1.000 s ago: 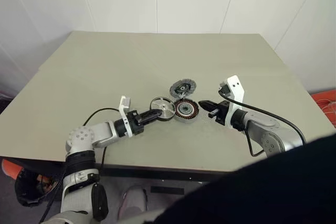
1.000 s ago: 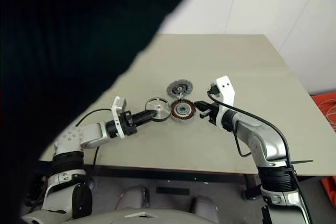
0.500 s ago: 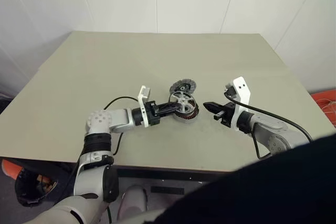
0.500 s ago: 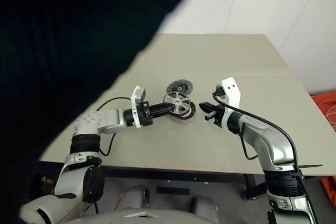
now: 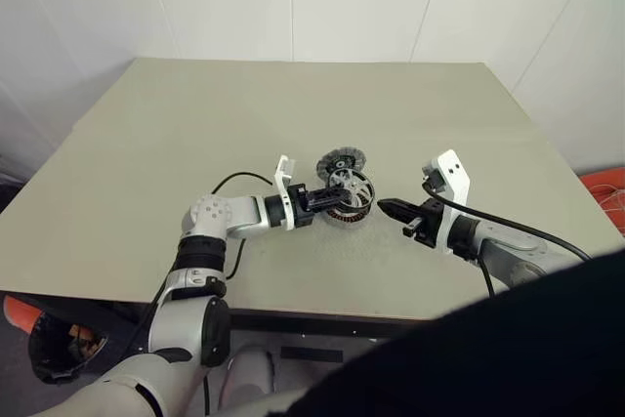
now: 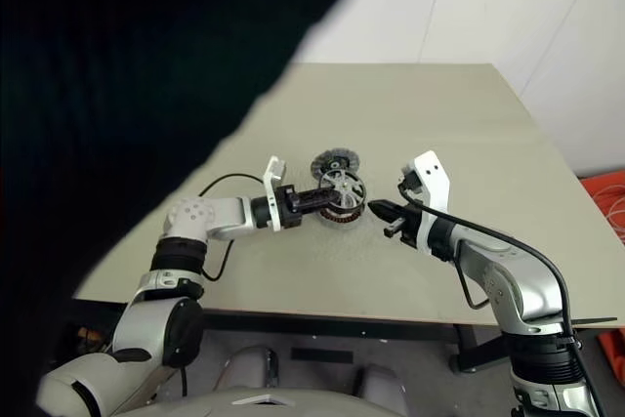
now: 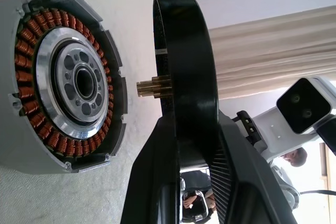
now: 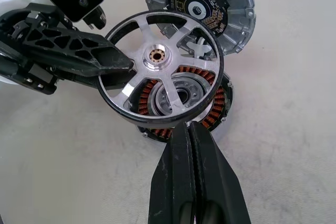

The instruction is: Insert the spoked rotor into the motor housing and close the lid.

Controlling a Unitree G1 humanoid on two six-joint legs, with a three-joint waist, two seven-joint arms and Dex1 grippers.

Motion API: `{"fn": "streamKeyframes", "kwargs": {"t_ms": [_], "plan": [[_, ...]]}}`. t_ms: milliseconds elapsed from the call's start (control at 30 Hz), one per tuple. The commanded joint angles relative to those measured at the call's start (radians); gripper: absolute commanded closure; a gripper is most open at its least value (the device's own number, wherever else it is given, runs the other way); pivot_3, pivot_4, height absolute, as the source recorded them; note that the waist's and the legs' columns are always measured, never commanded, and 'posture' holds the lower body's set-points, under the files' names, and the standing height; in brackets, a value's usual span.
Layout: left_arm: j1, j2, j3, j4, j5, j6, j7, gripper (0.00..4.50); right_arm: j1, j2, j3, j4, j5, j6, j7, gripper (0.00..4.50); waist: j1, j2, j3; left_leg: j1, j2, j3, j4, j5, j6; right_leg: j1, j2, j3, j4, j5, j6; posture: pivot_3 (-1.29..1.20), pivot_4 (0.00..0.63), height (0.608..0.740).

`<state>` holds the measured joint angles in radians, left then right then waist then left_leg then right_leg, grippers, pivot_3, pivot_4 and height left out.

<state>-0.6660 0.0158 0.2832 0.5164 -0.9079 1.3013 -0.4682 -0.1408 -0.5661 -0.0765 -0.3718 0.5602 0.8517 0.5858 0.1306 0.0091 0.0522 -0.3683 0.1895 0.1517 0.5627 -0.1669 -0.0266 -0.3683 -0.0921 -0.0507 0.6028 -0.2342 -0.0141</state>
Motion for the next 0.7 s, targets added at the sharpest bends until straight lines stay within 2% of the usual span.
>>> {"fn": "streamKeyframes", "kwargs": {"t_ms": [33,400,700], "plan": [[-0.035,-0.006,0.001,0.013,0.012,-0.020,-0.017,4.09,-0.023,0.000,-0.025,-0.047,0.021,-0.010,0.000,4.50,0.000,0.000,0.000,0.000,0.000,0.000,0.000,0.000,0.000,0.000,0.000,0.000,0.000,0.001,-0.002,0.00,0.000,0.740],[-0.054,-0.018,0.048,0.083,0.037,-0.079,-0.008,4.09,-0.038,0.024,-0.004,-0.049,0.019,-0.007,-0.014,4.50,0.001,0.000,0.000,0.000,0.000,0.000,0.000,0.000,0.000,0.000,0.000,0.000,0.000,0.001,-0.002,0.00,0.000,0.740],[-0.062,-0.033,0.039,0.104,0.062,-0.093,-0.017,4.09,-0.045,0.026,-0.003,-0.048,0.018,-0.005,-0.019,4.50,0.002,0.000,0.000,-0.001,0.000,0.000,0.000,0.000,0.000,0.000,0.000,0.000,-0.001,0.001,-0.002,0.00,0.000,0.740]]}}
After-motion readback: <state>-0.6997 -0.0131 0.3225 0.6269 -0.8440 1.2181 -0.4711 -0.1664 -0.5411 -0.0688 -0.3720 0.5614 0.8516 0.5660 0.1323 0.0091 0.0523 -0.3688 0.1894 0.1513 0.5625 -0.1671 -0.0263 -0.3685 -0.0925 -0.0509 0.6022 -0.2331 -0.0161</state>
